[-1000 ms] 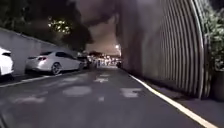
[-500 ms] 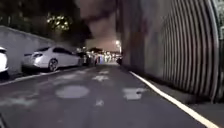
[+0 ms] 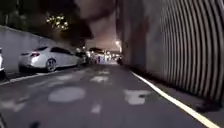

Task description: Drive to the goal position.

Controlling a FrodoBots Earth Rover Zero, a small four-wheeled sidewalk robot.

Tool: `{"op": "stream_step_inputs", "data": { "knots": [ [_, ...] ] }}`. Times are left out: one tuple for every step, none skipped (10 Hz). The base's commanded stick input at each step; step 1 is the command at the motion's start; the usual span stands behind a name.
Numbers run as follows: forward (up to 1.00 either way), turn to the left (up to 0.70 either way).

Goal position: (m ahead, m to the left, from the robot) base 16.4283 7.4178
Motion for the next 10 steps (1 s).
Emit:
{"op": "stream_step_inputs", "data": {
  "knots": [
    [0.45,0.0],
    [0.45,0.0],
    [0.45,0.0],
    [0.45,0.0],
    [0.45,0.0],
    [0.45,0.0],
    [0.45,0.0],
    [0.45,0.0],
    [0.45,0.0],
    [0.45,0.0]
  ]
}}
